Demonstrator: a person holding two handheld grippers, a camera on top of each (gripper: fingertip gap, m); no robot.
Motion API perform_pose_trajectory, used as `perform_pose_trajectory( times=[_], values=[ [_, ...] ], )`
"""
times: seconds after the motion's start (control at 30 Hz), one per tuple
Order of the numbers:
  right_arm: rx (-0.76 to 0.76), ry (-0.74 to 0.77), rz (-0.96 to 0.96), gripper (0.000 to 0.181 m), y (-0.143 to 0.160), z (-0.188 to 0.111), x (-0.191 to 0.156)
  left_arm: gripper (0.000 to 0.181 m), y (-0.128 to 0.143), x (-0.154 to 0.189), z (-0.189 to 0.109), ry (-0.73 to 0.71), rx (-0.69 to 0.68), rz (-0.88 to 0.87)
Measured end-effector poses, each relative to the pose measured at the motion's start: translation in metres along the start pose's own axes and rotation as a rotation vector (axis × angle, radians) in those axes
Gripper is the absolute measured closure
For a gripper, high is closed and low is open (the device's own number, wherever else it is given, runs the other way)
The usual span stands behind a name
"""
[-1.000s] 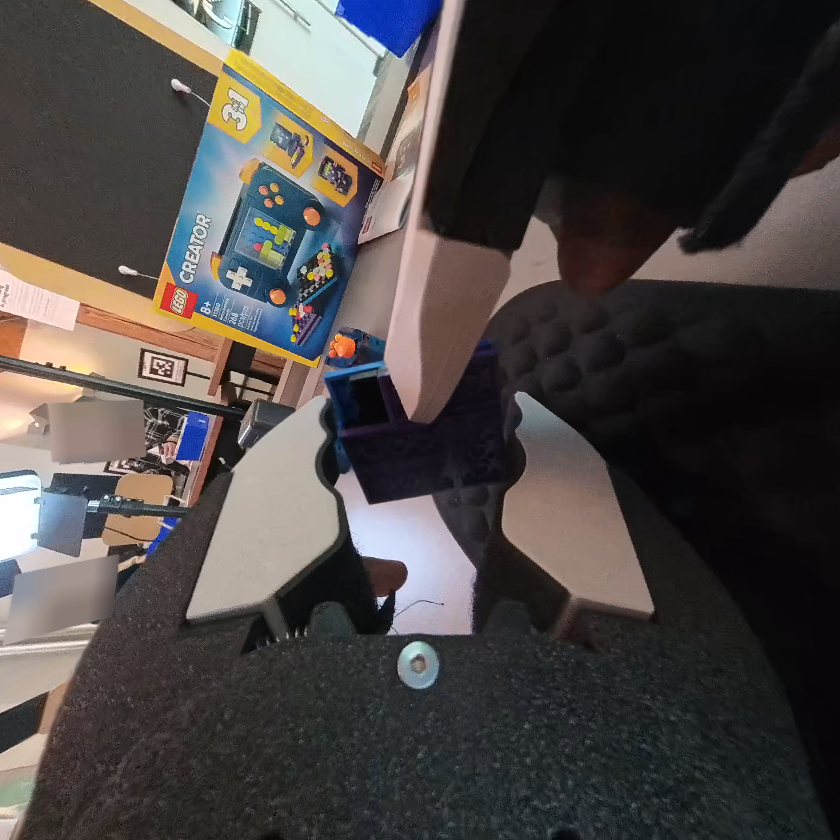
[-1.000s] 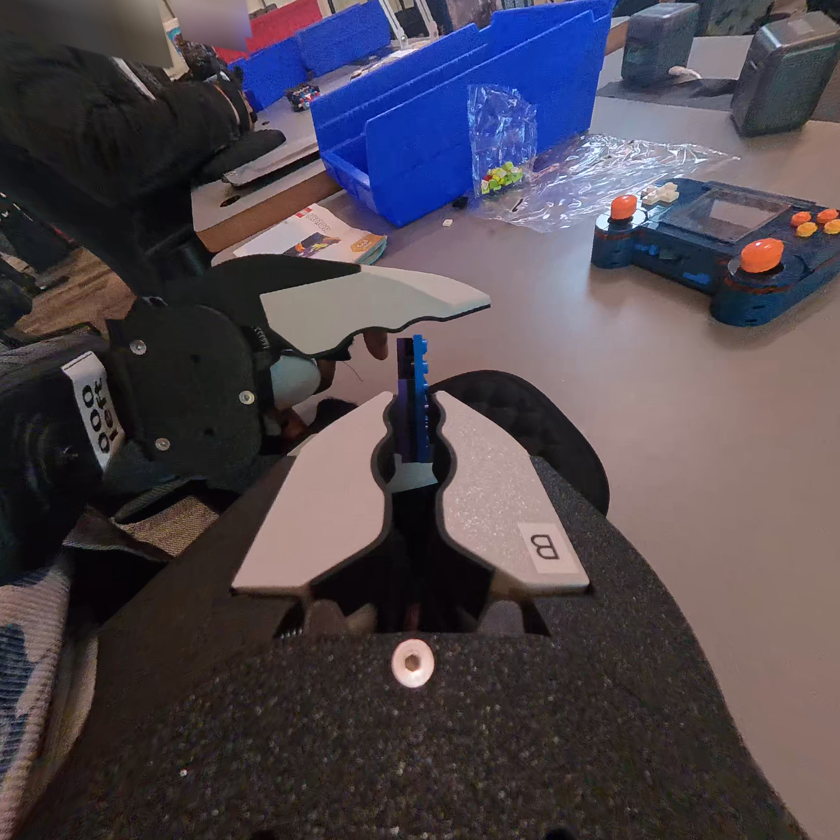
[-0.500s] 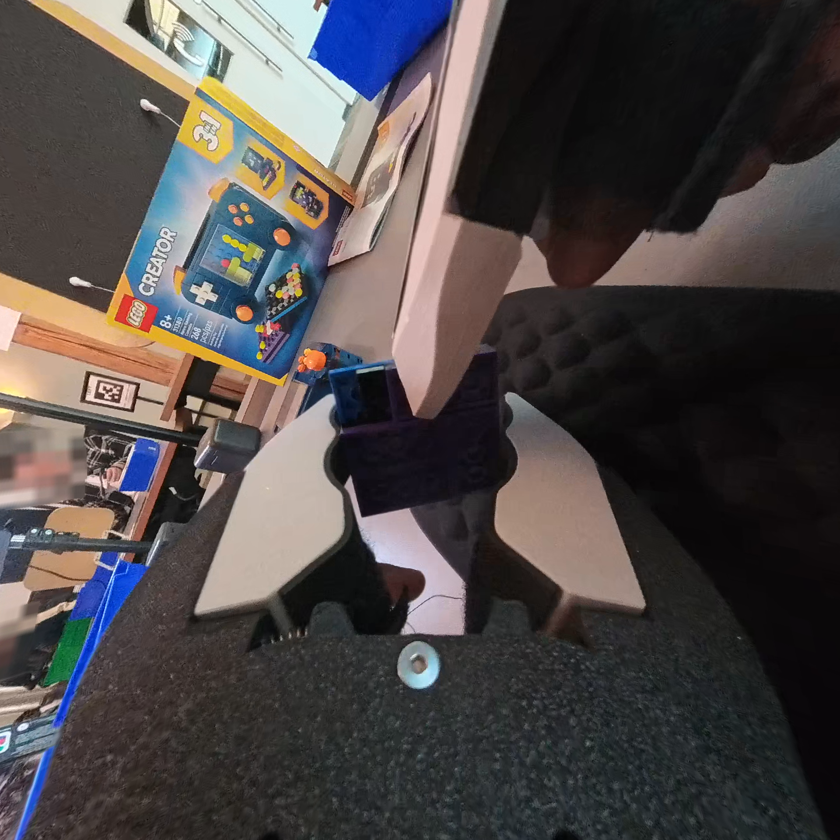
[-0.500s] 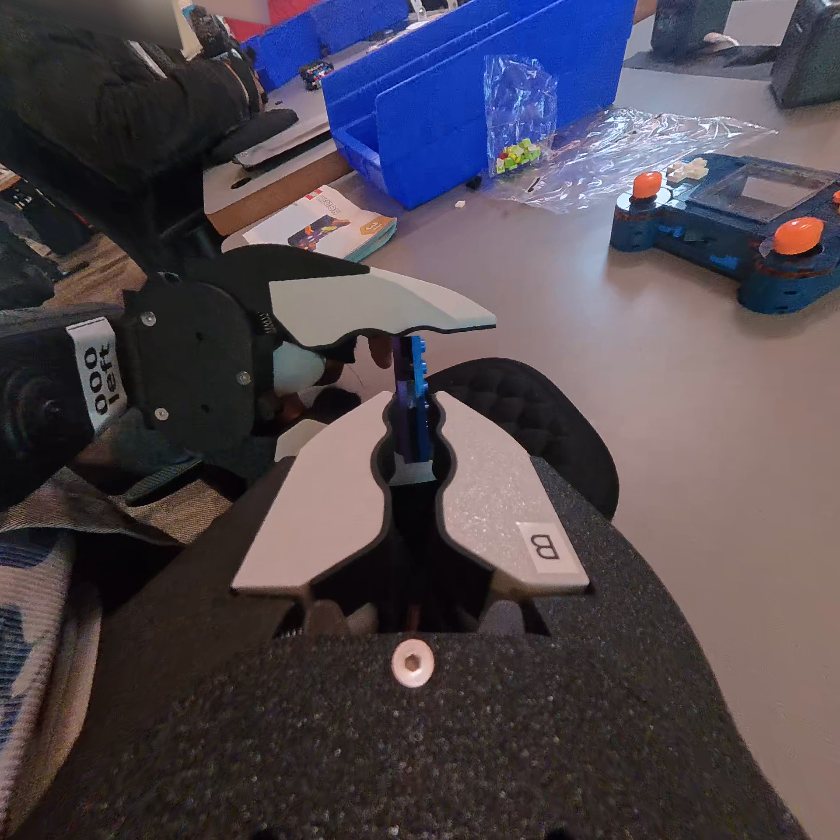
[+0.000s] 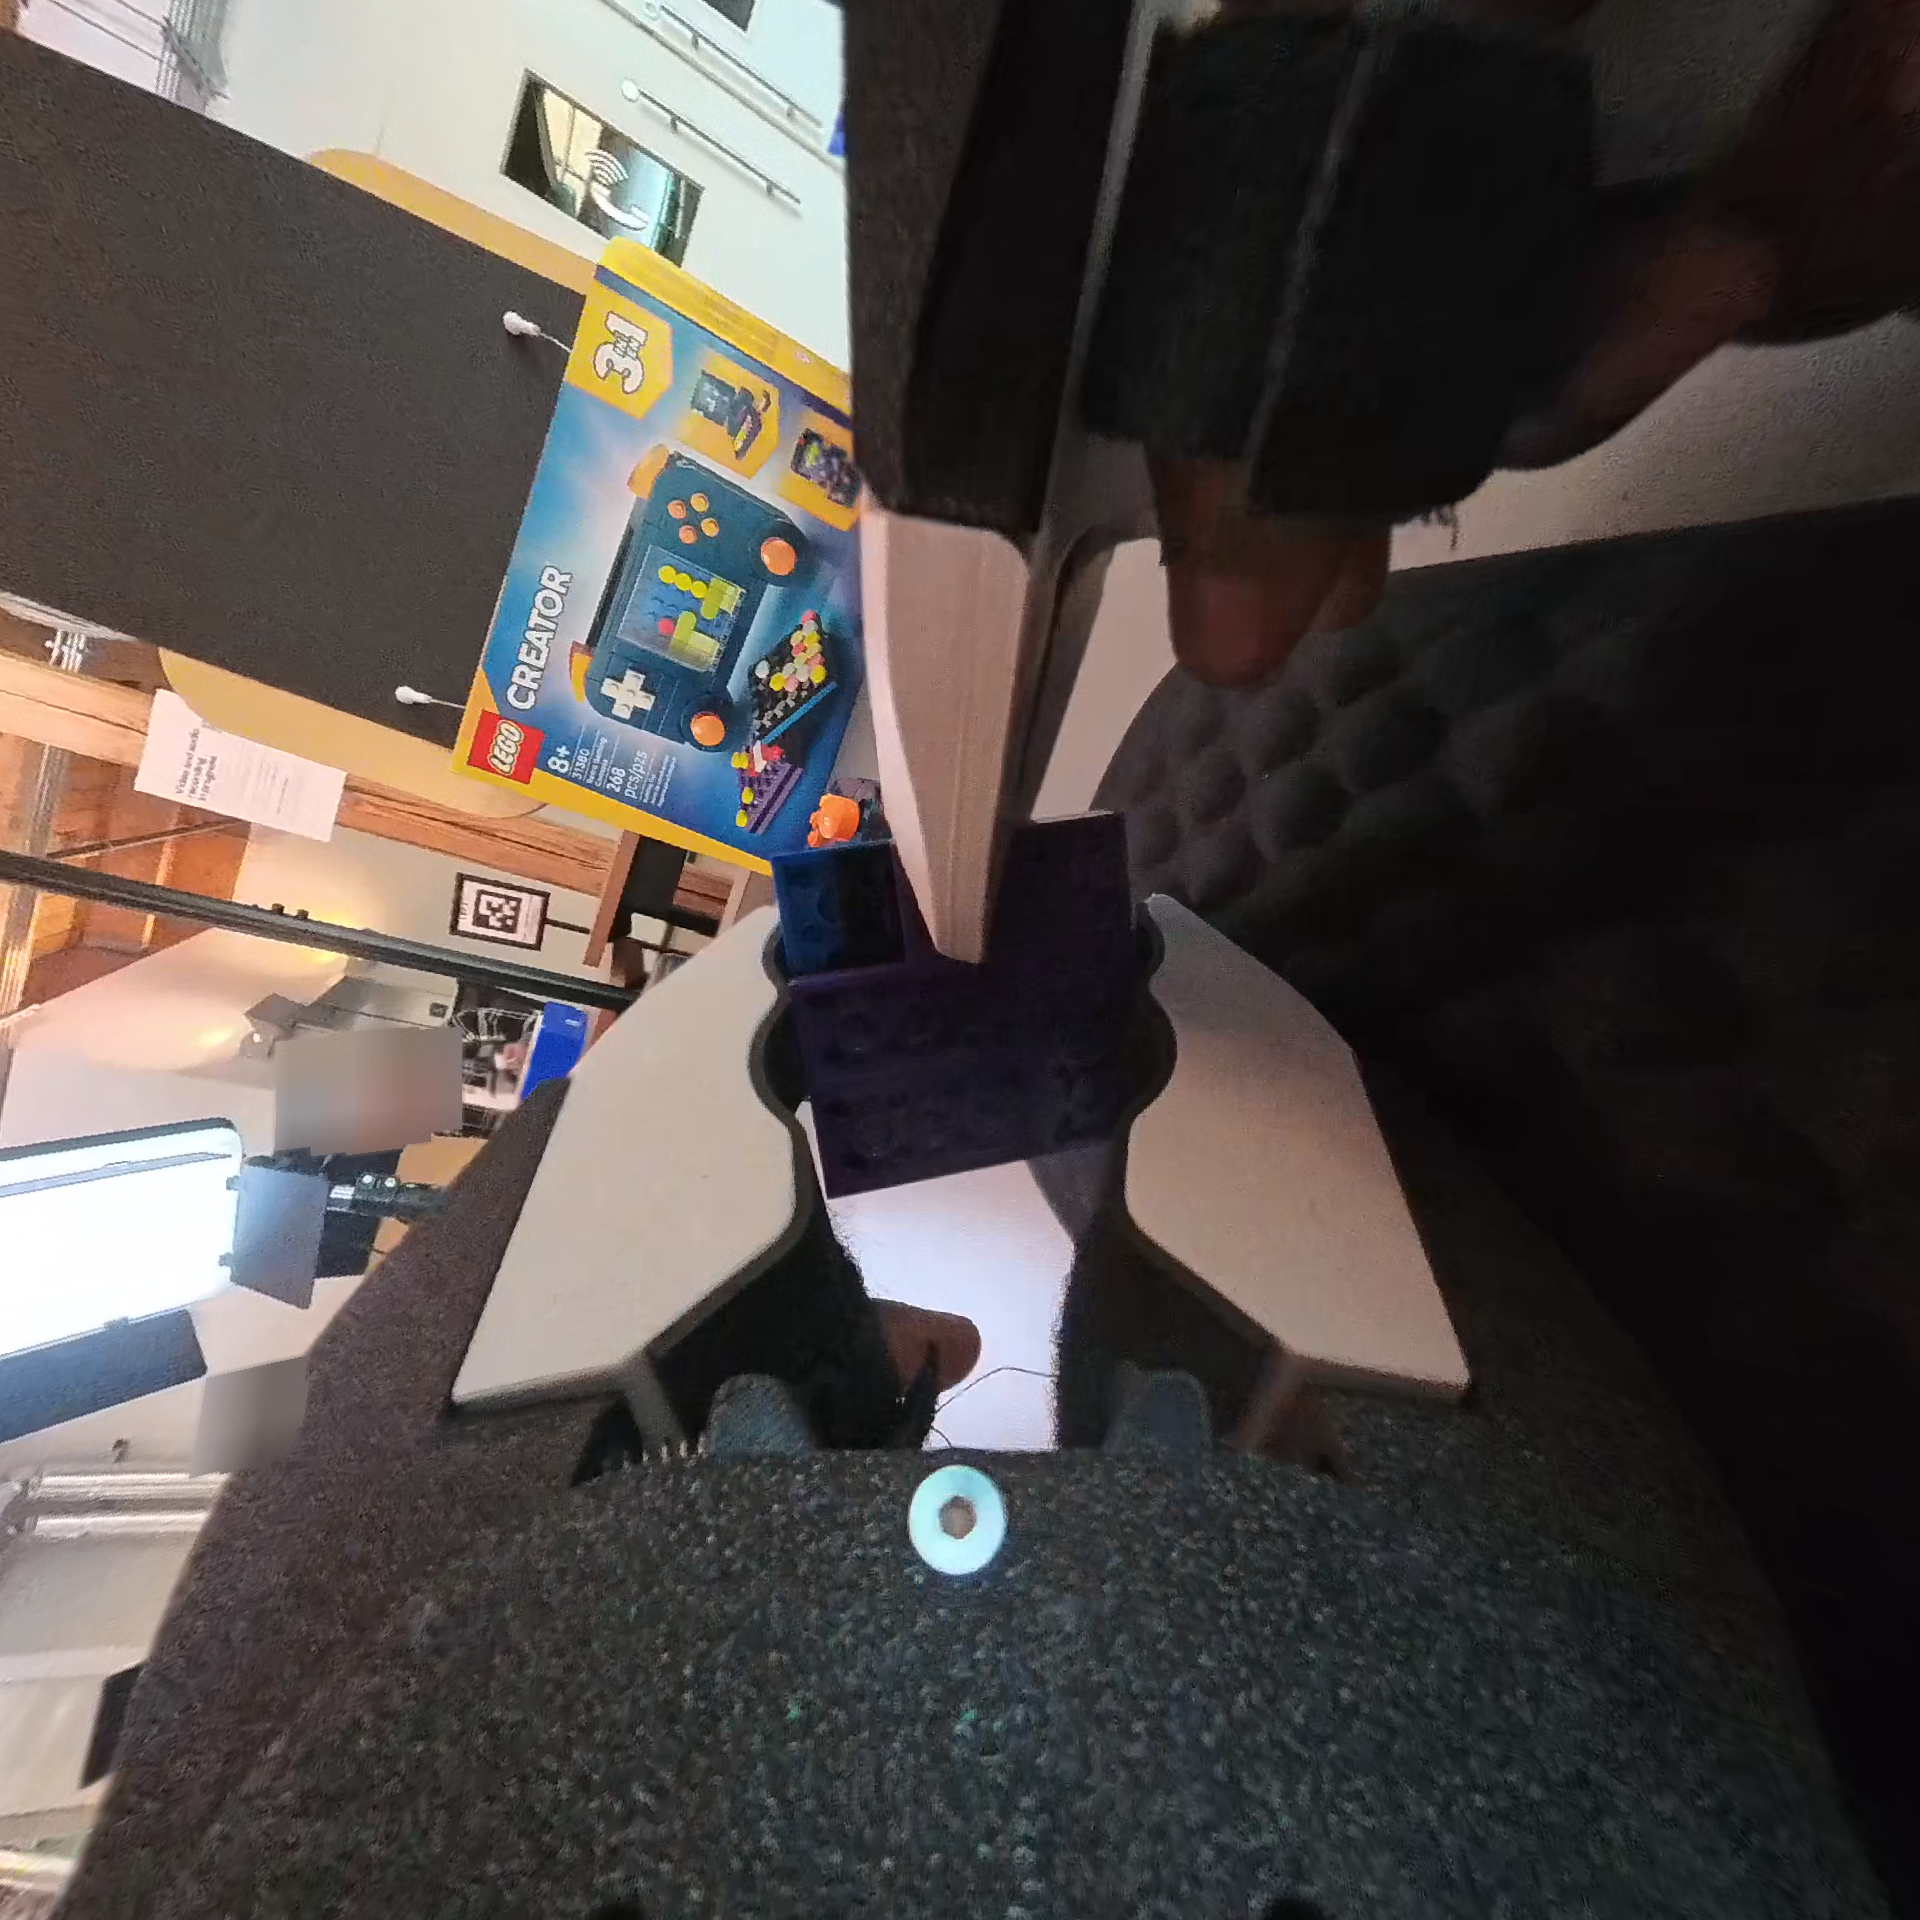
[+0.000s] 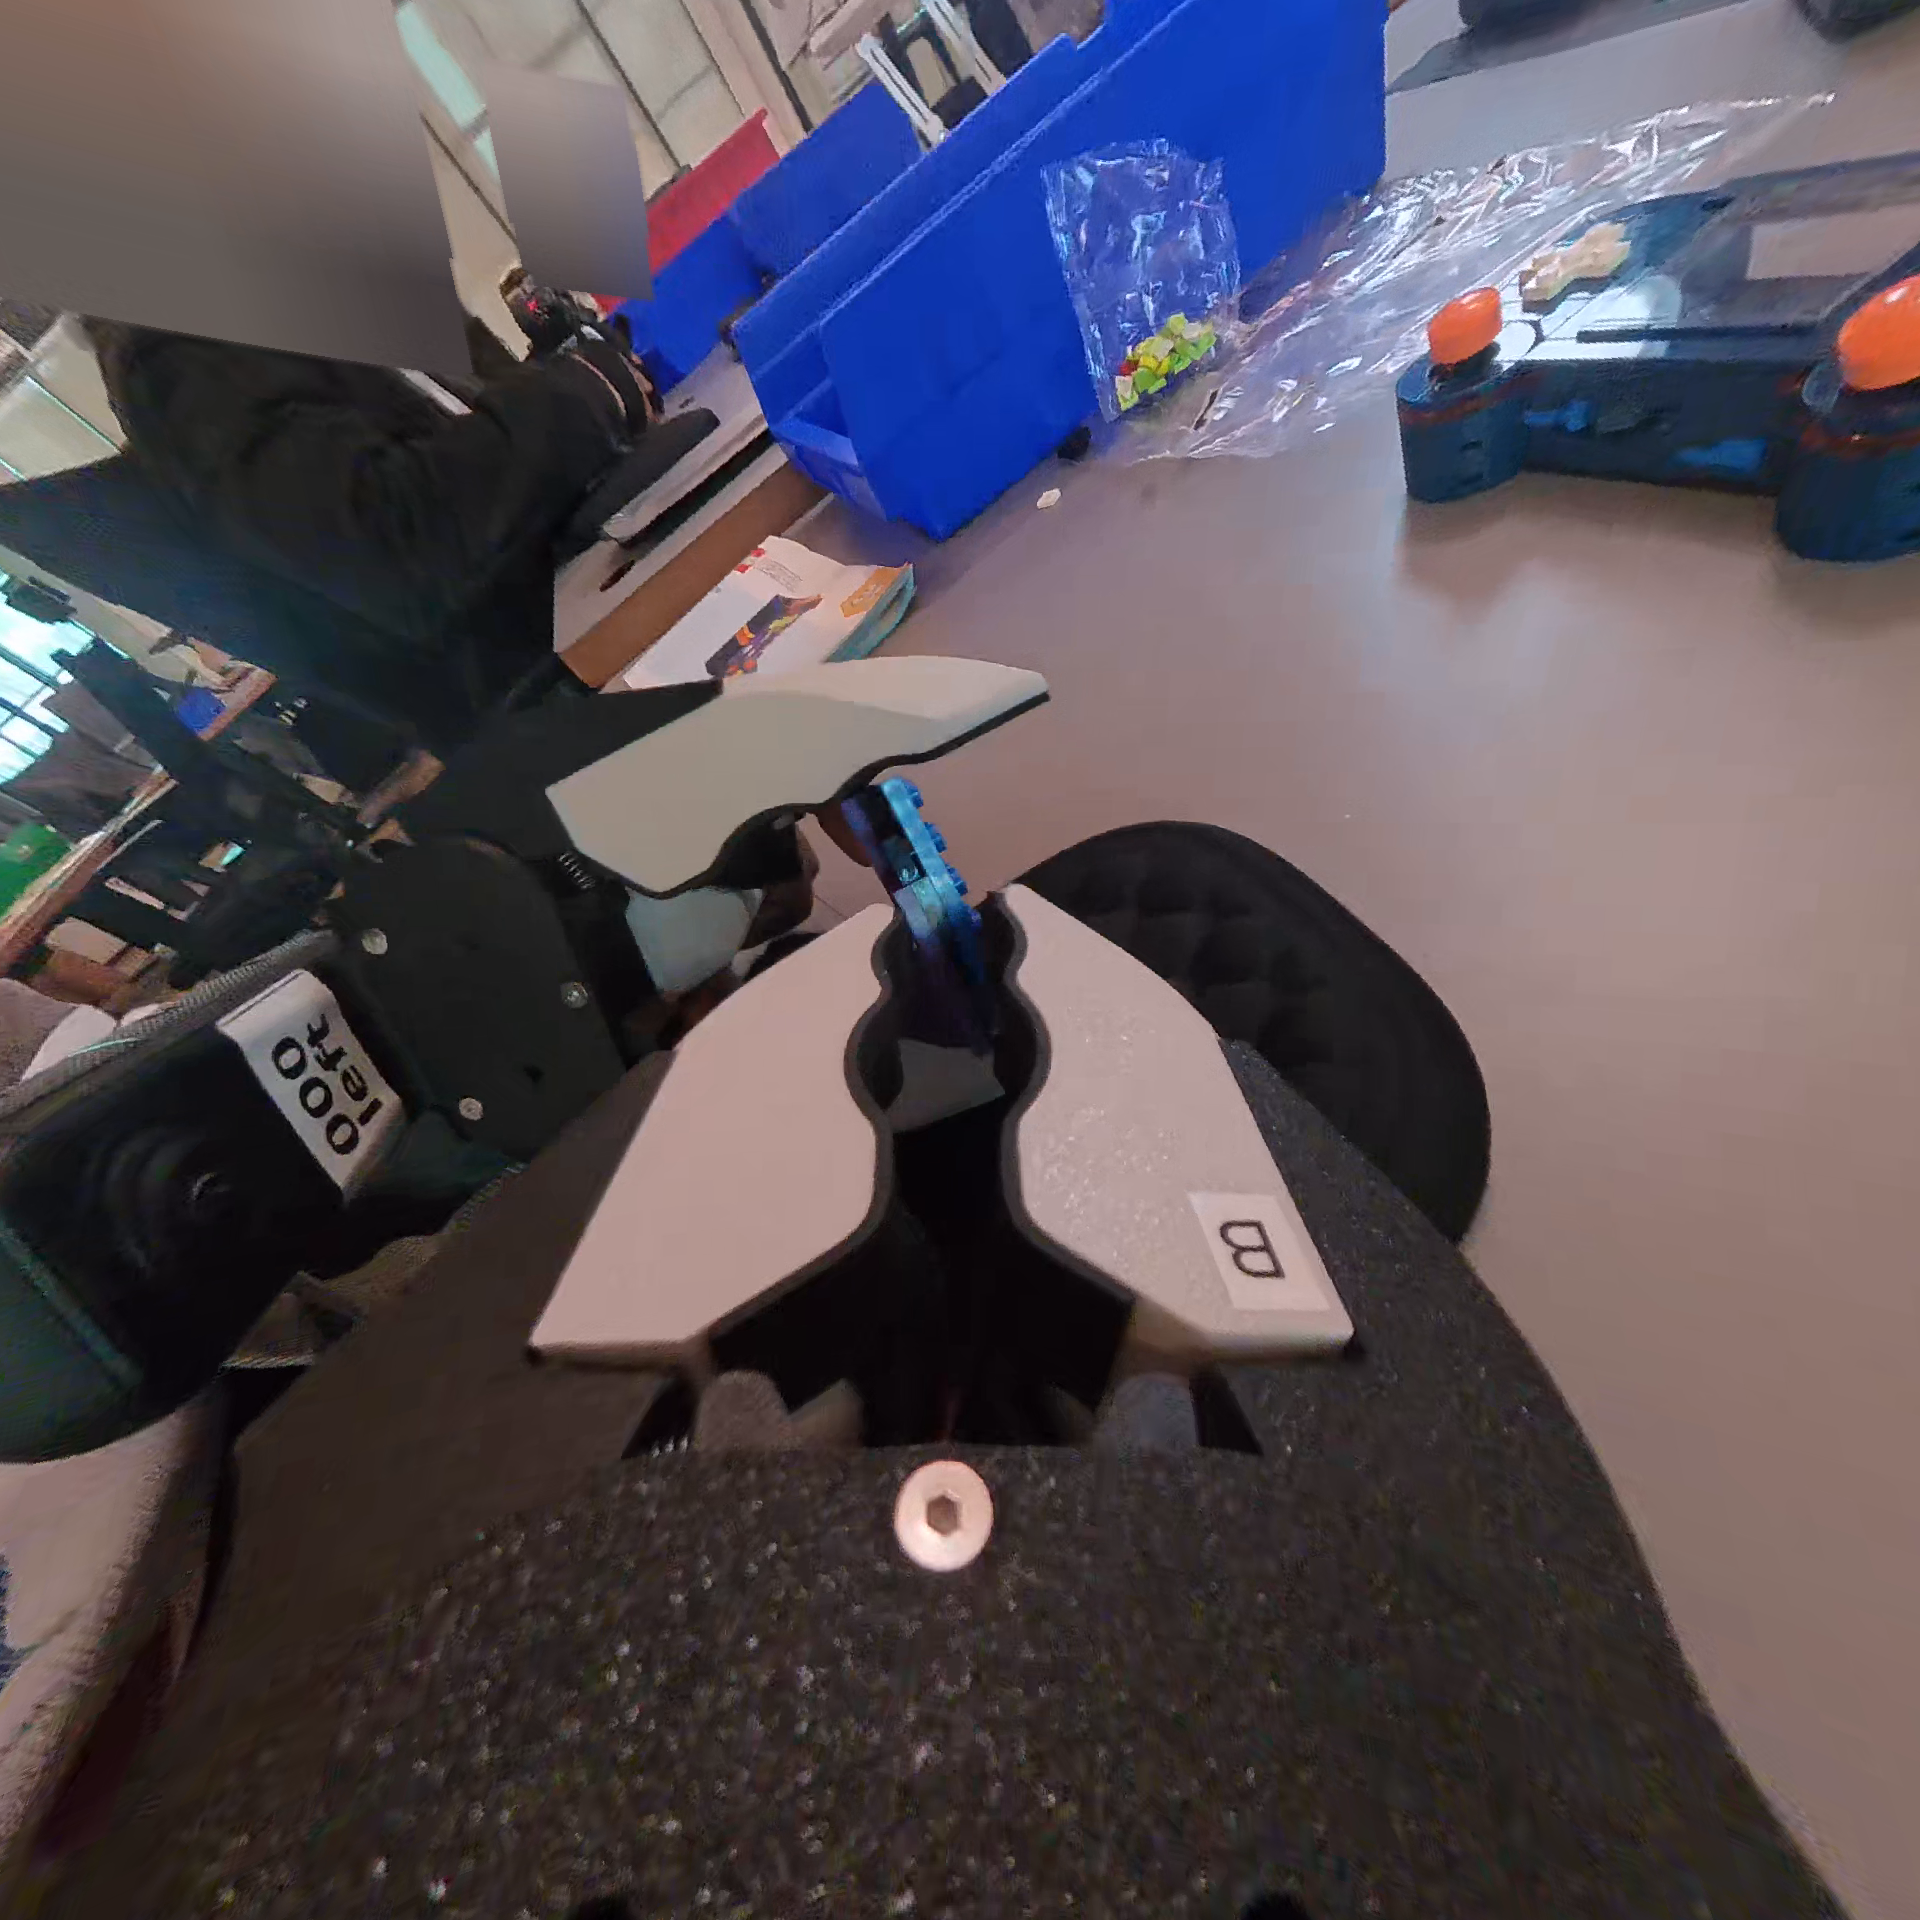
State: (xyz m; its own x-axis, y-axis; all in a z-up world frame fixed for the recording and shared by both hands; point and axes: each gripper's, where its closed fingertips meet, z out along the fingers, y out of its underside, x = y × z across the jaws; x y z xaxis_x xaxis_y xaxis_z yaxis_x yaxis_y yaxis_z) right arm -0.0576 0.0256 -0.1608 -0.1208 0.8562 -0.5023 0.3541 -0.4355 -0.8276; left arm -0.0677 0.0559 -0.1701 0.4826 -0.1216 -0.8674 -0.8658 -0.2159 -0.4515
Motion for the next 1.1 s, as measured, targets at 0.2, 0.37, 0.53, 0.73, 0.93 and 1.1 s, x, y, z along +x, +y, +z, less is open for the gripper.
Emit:
perform_pose_trajectory(
  times=[0.2, 0.37, 0.53, 0.73, 0.93, 1.1],
  values=[
    [0.002, -0.031, -0.059, 0.168, 0.001, -0.005, -0.002, 0.122, -0.008, 0.010, -0.001, 0.125, 0.069, -0.151],
    [-0.058, -0.151, -0.074, 0.148, 0.001, -0.005, -0.006, 0.121, -0.007, 0.009, 0.001, 0.135, 0.078, -0.179],
    [0.020, -0.142, -0.029, 0.147, -0.015, -0.006, 0.003, 0.121, -0.006, 0.009, 0.001, 0.148, 0.073, -0.206],
    [0.000, -0.154, -0.099, 0.171, -0.017, 0.003, -0.001, 0.121, -0.007, 0.011, -0.003, 0.159, 0.074, -0.202],
    [0.020, -0.071, -0.079, 0.171, -0.015, 0.005, 0.003, 0.122, -0.003, 0.012, 0.001, 0.132, 0.035, -0.134],
    [0.029, 0.030, -0.084, 0.170, -0.015, 0.008, 0.007, 0.123, 0.000, 0.011, 0.003, 0.094, -0.005, -0.082]
  ],
)
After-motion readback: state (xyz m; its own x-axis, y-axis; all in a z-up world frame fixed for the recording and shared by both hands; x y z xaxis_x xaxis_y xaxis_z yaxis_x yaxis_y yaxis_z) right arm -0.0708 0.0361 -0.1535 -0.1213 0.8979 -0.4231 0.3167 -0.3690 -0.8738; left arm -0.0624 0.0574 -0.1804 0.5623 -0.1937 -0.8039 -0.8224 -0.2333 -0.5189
